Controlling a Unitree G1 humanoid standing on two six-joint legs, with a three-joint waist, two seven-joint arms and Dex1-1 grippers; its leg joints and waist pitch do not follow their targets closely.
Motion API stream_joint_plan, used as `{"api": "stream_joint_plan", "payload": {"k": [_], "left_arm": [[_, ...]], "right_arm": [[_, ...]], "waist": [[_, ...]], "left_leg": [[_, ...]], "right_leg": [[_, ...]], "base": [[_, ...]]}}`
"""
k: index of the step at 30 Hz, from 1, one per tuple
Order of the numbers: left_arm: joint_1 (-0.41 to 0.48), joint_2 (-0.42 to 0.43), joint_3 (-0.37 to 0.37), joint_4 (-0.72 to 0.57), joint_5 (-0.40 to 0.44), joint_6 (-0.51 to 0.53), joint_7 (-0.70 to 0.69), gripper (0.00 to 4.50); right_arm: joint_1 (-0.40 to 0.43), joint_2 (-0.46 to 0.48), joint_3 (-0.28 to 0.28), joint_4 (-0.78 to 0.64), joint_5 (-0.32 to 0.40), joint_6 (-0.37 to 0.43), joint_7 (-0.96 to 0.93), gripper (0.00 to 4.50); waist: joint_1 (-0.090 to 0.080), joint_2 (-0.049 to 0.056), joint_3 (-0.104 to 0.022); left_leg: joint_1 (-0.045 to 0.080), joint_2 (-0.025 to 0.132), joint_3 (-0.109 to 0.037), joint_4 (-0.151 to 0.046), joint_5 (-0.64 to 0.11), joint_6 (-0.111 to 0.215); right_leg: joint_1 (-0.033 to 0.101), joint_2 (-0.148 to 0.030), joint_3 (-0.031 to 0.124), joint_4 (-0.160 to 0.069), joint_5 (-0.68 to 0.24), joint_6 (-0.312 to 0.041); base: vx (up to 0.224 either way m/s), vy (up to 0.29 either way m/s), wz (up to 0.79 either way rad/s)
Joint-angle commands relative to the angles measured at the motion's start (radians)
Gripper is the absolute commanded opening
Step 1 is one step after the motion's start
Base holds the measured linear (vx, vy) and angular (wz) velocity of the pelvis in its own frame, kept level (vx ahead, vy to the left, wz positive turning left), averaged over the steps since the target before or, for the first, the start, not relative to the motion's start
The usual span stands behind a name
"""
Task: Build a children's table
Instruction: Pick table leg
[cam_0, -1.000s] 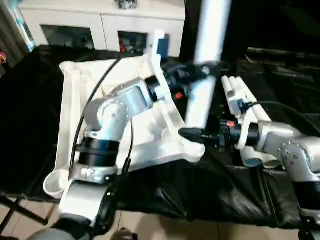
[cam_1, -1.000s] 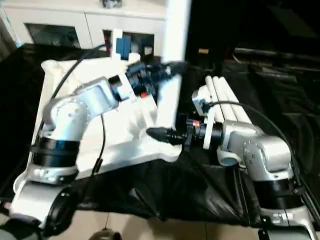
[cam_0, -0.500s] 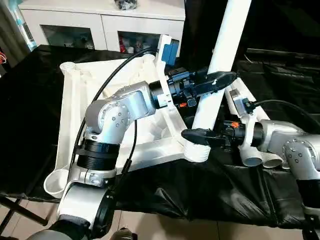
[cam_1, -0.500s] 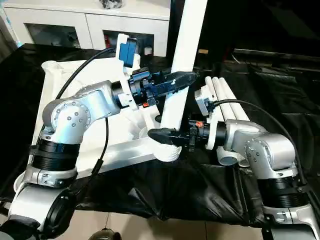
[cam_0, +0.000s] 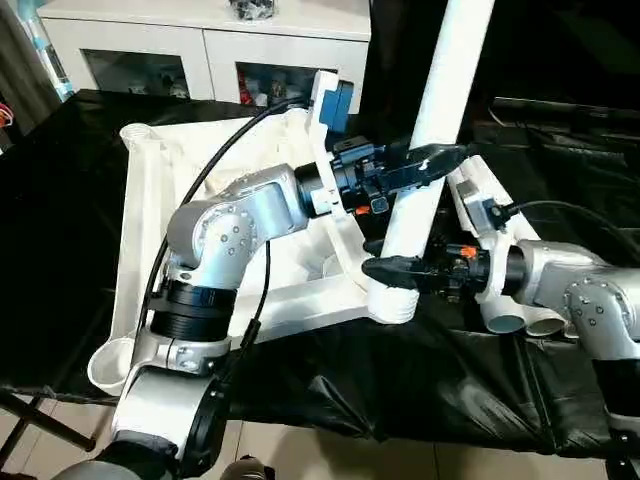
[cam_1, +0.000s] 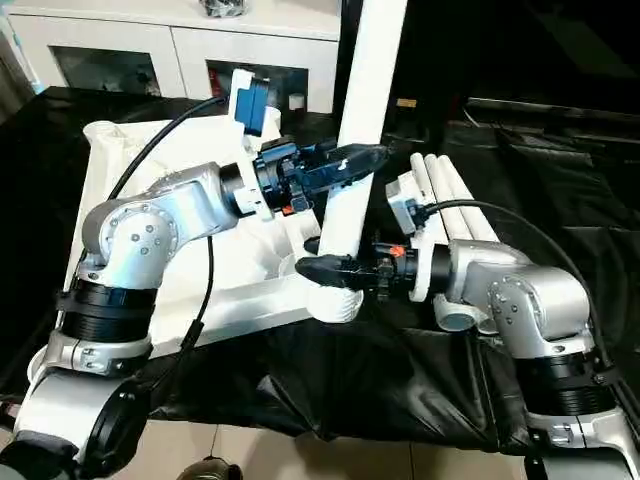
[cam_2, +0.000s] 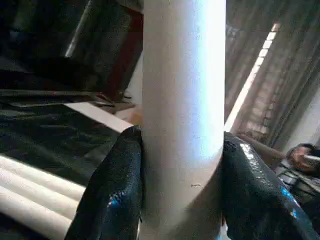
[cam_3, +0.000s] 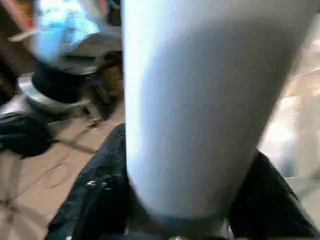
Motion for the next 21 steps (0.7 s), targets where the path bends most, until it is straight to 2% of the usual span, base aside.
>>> {"api": "stream_joint_plan", "payload": {"k": [1,2,4,6,9,10,11,12,15,21], "left_arm": [[-0.016,-0.02,-0.002,-0.001,0.025,-0.009,0.056,1.84],[-0.021,-0.024,-0.008,0.008,0.057,-0.024,0.094,1.84],[-0.024,-0.028,-0.007,0.011,0.066,-0.027,0.113,1.84],[-0.027,-0.031,-0.006,0.015,0.075,-0.029,0.13,1.84],[-0.049,-0.057,-0.01,0.027,0.166,-0.055,0.286,1.84],[-0.058,-0.063,-0.018,0.026,0.205,-0.066,0.343,1.84],[-0.059,-0.063,-0.019,0.026,0.208,-0.067,0.348,1.84],[-0.066,-0.071,-0.017,0.027,0.226,-0.071,0.383,1.84],[-0.085,-0.08,-0.02,0.039,0.277,-0.089,0.452,1.84],[-0.097,-0.09,-0.02,0.043,0.306,-0.099,0.499,1.84]], "right_arm": [[-0.022,0.01,-0.013,0.022,-0.036,-0.017,-0.07,2.83],[-0.026,0.019,-0.012,0.02,-0.05,-0.026,-0.094,2.97],[-0.027,0.024,-0.011,0.019,-0.056,-0.027,-0.107,3.13],[-0.029,0.028,-0.01,0.018,-0.062,-0.029,-0.119,3.15],[-0.053,0.073,-0.011,0.04,-0.106,-0.012,-0.245,3.16],[-0.063,0.09,-0.012,0.052,-0.122,0.0,-0.292,3.16],[-0.064,0.092,-0.013,0.053,-0.123,0.002,-0.297,3.16],[-0.07,0.106,-0.018,0.062,-0.13,0.012,-0.328,3.16],[-0.084,0.135,-0.031,0.081,-0.141,0.021,-0.384,3.16],[-0.097,0.173,-0.032,0.096,-0.152,0.024,-0.44,3.16]], "waist": [[0.002,-0.021,-0.075],[0.004,-0.021,-0.075],[0.005,-0.021,-0.075],[0.005,-0.02,-0.075],[0.001,-0.023,-0.075],[0.0,-0.027,-0.076],[0.001,-0.025,-0.075],[0.002,-0.029,-0.075],[0.002,-0.029,-0.076],[0.001,-0.029,-0.074]], "left_leg": [[0.022,0.046,-0.01,-0.064,-0.096,0.03],[0.025,0.046,-0.009,-0.064,-0.102,0.026],[0.024,0.045,-0.009,-0.065,-0.106,0.021],[0.024,0.045,-0.01,-0.065,-0.103,0.021],[0.023,0.046,-0.011,-0.066,-0.102,0.018],[0.023,0.044,-0.011,-0.065,-0.098,0.014],[0.023,0.045,-0.011,-0.065,-0.096,0.011],[0.023,0.045,-0.011,-0.066,-0.096,0.01],[0.024,0.044,-0.011,-0.066,-0.092,0.005],[0.022,0.042,-0.009,-0.066,-0.081,0.007]], "right_leg": [[0.045,-0.053,0.029,-0.06,-0.069,-0.259],[0.045,-0.054,0.031,-0.062,-0.08,-0.257],[0.046,-0.054,0.032,-0.063,-0.089,-0.242],[0.045,-0.052,0.031,-0.062,-0.074,-0.239],[0.045,-0.052,0.031,-0.063,-0.08,-0.23],[0.045,-0.051,0.031,-0.063,-0.087,-0.225],[0.044,-0.052,0.032,-0.064,-0.09,-0.218],[0.045,-0.052,0.031,-0.065,-0.091,-0.214],[0.044,-0.051,0.031,-0.063,-0.069,-0.218],[0.045,-0.05,0.031,-0.06,-0.039,-0.218]], "base": [[0.0,0.0,0.0],[0.0,0.0,0.0],[0.0,0.0,0.0],[0.0,0.0,0.0],[0.0,0.0,0.0],[0.0,0.0,0.0],[0.0,0.0,0.0],[0.0,0.0,0.0],[0.0,0.0,0.0],[0.0,0.0,0.0]]}}
